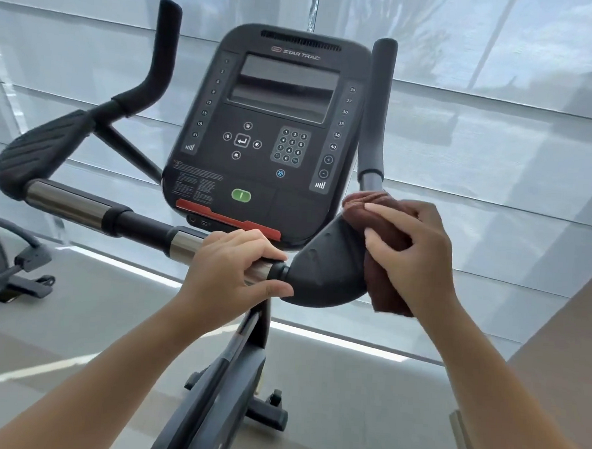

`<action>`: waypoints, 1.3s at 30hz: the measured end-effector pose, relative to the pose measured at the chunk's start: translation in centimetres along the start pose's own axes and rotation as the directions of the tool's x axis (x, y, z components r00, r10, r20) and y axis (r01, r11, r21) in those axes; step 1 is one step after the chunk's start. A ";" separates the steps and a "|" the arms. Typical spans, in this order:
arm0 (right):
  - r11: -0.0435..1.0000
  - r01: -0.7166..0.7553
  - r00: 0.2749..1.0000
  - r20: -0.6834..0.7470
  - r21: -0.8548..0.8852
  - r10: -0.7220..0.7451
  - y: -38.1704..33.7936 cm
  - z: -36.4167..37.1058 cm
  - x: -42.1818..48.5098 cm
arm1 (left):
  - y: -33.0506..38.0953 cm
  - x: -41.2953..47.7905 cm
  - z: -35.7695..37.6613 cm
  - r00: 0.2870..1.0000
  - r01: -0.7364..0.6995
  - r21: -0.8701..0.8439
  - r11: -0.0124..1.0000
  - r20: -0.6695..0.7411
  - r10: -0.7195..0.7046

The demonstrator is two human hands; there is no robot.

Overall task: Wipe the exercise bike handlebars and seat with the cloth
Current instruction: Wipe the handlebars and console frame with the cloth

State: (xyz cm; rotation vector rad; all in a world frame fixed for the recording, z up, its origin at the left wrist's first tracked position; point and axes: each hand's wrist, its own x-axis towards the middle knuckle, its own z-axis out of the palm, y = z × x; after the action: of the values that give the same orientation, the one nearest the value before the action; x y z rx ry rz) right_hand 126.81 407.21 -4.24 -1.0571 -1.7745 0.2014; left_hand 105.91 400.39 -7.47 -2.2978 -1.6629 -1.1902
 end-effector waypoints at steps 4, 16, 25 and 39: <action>0.998 -0.047 0.997 0.055 -0.038 0.049 -0.3 0.2 3.4 | 0.1 0.1 0.0 1.000 0.004 0.009 1.000 -0.008 -0.004; 0.999 0.046 0.998 0.048 0.013 -0.047 0.1 -1.5 -2.4 | -0.1 2.2 -1.8 0.957 0.090 -0.057 0.994 0.283 -0.070; 0.978 -0.095 0.981 -0.149 0.185 0.123 1.8 -1.7 -0.5 | -0.4 10.9 -0.6 0.949 -0.114 -0.084 0.990 0.286 0.134; 0.942 0.021 0.993 -0.117 0.335 0.020 7.1 3.0 11.5 | -0.5 17.1 3.3 0.866 -0.132 -0.145 0.981 0.465 0.185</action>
State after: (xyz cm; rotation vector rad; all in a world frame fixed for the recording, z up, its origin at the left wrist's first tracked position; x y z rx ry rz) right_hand 127.16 420.86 -1.89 -0.8047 -1.5647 0.4172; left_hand 109.25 415.46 0.51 -2.9127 -1.5116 -0.7303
